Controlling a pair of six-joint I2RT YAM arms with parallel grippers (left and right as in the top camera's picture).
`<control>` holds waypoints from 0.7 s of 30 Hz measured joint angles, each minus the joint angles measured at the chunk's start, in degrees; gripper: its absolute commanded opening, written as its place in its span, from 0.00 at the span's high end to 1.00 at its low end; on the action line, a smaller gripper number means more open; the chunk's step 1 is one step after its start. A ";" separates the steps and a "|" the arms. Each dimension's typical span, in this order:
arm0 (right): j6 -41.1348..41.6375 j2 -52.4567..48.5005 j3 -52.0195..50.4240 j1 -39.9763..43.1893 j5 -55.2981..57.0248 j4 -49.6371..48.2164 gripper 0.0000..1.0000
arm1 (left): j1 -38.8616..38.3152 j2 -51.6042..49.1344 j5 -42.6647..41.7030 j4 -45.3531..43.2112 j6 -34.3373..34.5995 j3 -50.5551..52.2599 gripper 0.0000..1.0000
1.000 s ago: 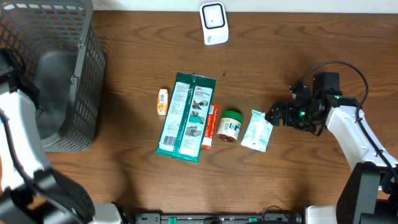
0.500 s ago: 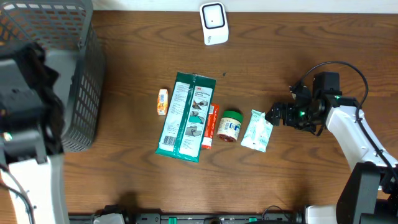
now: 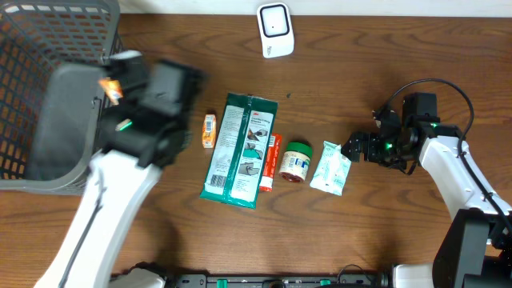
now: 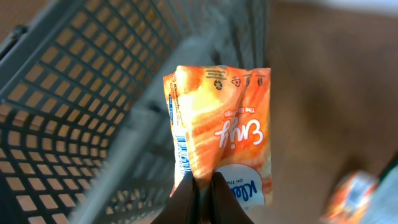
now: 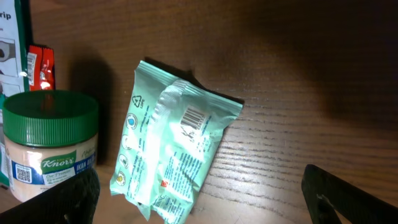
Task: Scan the item barcode
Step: 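Lower the second Kleenex pack onto the table left of the glove packet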
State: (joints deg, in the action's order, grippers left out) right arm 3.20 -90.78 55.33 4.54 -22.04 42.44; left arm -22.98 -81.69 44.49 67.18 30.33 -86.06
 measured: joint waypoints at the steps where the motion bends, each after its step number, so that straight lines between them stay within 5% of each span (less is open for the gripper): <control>1: 0.00 0.00 0.00 0.00 0.00 0.00 0.01 | -1.01 -2.47 0.68 1.38 0.46 -0.02 0.93; 12: 0.00 0.00 0.00 0.00 0.00 -0.02 0.01 | -8.87 -30.99 2.82 13.33 10.34 0.00 0.93; 21: 0.00 0.00 0.00 0.00 0.00 0.00 0.01 | -15.43 -35.54 3.52 13.09 16.28 2.99 0.93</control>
State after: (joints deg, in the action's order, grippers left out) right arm 3.20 -90.78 55.33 4.54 -22.04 42.44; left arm -38.41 -117.23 48.01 80.27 46.61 -83.07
